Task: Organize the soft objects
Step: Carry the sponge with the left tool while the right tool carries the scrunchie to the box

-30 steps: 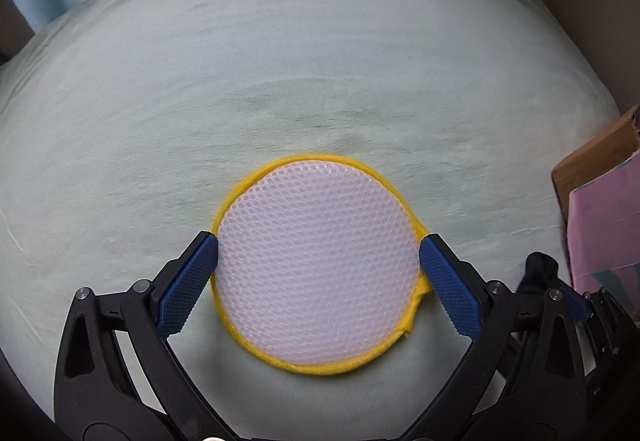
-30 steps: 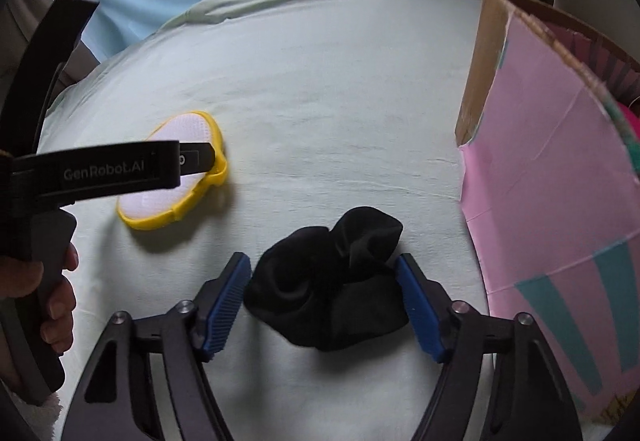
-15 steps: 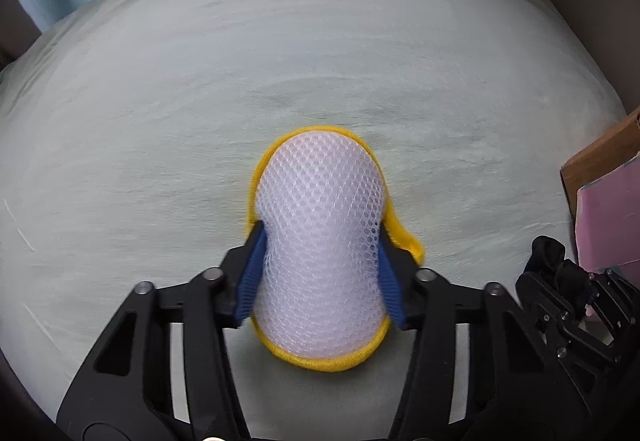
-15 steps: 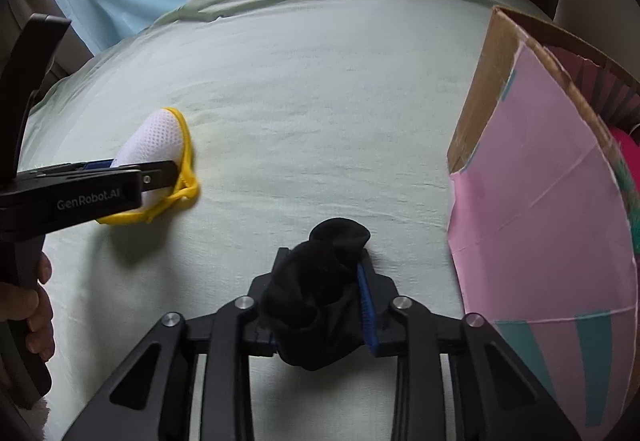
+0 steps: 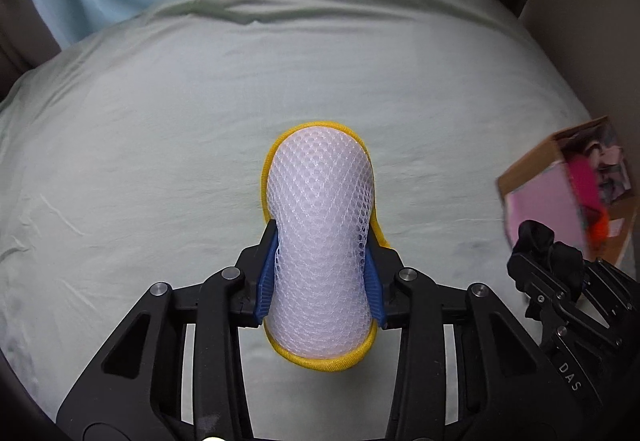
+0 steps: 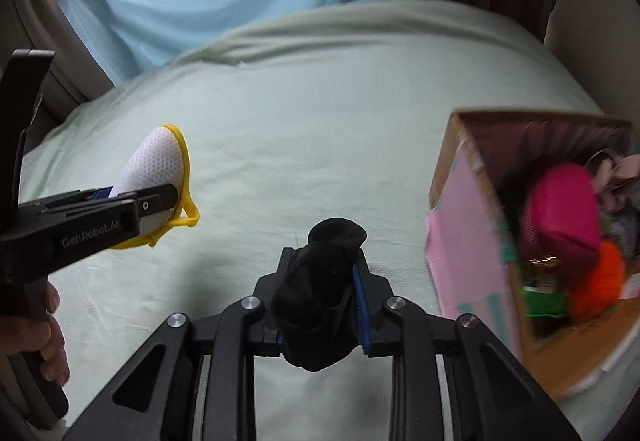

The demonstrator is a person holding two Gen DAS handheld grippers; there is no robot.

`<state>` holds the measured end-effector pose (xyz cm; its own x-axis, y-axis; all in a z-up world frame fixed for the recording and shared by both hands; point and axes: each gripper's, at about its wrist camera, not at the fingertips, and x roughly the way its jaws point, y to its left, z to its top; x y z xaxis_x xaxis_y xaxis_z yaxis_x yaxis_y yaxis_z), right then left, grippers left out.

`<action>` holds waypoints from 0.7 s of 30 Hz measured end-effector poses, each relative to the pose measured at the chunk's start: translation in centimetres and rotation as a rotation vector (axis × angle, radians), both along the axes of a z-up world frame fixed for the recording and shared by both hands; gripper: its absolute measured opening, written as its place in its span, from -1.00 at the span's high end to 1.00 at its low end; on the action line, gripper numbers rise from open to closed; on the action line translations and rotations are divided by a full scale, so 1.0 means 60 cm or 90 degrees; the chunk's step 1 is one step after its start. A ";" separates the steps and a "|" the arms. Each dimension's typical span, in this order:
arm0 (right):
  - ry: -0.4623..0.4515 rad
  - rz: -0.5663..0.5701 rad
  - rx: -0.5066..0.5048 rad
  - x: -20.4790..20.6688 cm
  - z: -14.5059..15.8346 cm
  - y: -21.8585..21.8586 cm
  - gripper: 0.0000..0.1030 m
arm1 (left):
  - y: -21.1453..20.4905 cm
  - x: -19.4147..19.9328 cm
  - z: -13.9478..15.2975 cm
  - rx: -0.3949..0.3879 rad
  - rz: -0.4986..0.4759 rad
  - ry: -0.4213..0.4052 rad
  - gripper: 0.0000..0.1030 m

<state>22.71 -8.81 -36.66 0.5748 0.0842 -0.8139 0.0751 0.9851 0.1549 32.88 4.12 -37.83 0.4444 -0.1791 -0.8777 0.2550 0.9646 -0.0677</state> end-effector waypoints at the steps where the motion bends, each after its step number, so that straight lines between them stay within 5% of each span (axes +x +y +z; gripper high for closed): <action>1: -0.004 0.001 0.002 -0.006 0.020 0.000 0.54 | 0.001 -0.010 0.022 -0.005 0.003 -0.001 0.34; 12: -0.051 -0.003 0.043 -0.113 0.232 -0.039 0.54 | -0.036 -0.130 0.249 -0.019 0.013 -0.043 0.34; 21: -0.060 0.000 0.066 -0.180 0.322 -0.159 0.54 | -0.147 -0.218 0.330 -0.052 0.033 -0.057 0.34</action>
<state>11.91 -18.33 -17.32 0.6483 0.1651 -0.7433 0.0555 0.9634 0.2624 19.78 -4.68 -18.03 0.5315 -0.2234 -0.8171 0.2130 0.9688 -0.1264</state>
